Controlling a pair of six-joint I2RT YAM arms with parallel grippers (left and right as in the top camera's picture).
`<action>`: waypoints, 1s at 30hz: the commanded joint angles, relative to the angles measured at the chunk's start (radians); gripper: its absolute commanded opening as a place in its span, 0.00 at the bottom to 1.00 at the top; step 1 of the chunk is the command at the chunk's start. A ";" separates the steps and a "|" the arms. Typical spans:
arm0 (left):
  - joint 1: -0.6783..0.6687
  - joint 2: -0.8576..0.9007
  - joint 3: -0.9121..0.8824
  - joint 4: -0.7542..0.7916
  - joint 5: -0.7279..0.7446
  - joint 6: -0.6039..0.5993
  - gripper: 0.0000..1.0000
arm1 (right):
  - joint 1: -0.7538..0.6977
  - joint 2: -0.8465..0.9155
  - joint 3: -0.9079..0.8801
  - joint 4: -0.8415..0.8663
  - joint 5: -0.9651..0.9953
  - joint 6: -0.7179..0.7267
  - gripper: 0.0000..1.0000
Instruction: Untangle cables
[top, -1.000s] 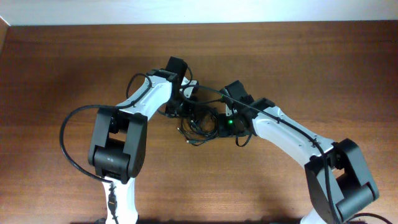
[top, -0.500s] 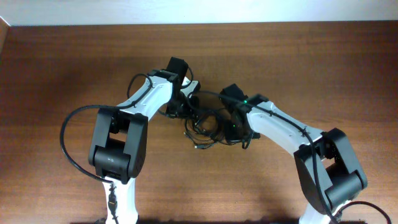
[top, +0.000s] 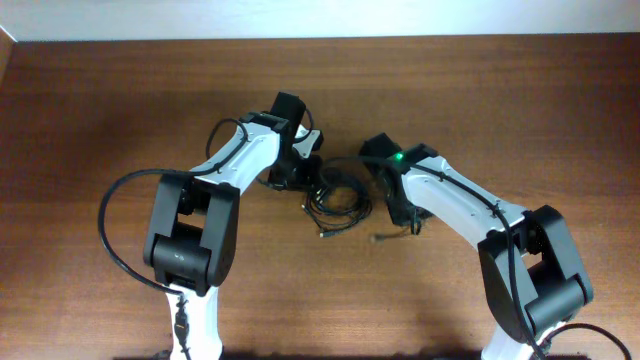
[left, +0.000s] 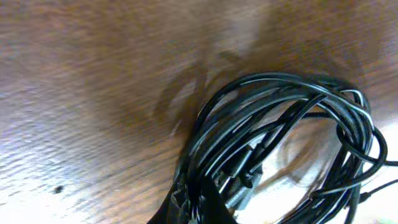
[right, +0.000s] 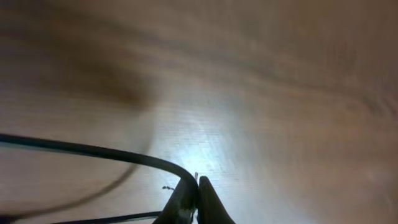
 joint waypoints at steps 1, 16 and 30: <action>0.016 0.009 -0.001 0.002 -0.053 -0.009 0.01 | -0.009 -0.002 0.002 0.048 -0.102 -0.018 0.04; 0.015 0.009 -0.001 0.002 -0.051 -0.008 0.02 | -0.009 -0.002 0.002 -0.018 -0.558 -0.109 0.75; 0.015 0.009 -0.001 0.001 -0.051 -0.009 0.03 | 0.058 -0.001 -0.044 0.112 -0.847 0.119 0.30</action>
